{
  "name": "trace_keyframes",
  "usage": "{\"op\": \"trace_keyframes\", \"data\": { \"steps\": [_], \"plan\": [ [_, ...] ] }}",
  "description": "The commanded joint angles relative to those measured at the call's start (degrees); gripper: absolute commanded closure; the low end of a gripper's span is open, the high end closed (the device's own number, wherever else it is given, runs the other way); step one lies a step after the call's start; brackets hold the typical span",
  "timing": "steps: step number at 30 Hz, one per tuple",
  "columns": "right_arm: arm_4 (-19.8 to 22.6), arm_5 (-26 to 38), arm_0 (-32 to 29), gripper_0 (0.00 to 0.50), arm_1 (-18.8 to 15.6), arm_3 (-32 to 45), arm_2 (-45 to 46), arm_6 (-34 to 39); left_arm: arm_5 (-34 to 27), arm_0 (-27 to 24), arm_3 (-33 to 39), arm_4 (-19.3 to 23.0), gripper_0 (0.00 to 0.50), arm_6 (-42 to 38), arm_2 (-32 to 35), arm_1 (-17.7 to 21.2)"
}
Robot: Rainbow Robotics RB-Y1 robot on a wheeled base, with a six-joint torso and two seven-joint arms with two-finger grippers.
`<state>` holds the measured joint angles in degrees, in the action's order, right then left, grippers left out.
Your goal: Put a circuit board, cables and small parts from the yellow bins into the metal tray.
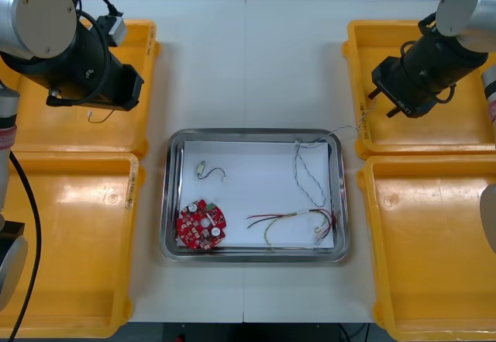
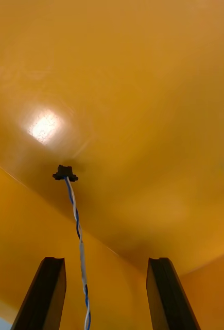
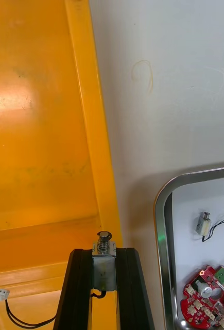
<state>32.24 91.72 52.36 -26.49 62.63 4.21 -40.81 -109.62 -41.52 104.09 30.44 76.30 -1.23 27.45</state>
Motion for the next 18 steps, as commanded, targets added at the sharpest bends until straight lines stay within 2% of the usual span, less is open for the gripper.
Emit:
{"op": "trace_keyframes", "data": {
  "steps": [1, 2, 13, 18],
  "plan": [
    [0.9, -0.6, -0.6, 0.343, -0.1, 1.7, -0.1, 0.7, -0.4, 0.0, 2.2, 0.6, 0.5, -4.9, 0.1, -0.6],
    [0.9, -0.6, -0.7, 0.5, -0.1, 1.8, 0.0, 0.7, -0.4, 0.0, 2.3, 0.6, 0.5, -4.9, 0.1, -0.6],
    [0.9, 0.2, -0.7, 0.5, -0.2, 2.8, 0.0, 0.7, -0.4, 0.1, 2.2, 0.7, 0.5, -5.0, 0.1, -0.6],
    [0.2, 4.9, -0.7, 0.5, -0.9, 7.2, 0.6, 0.6, -0.4, 0.1, 2.3, 0.8, 0.5, -5.1, 0.1, -0.6]
  ]
}}
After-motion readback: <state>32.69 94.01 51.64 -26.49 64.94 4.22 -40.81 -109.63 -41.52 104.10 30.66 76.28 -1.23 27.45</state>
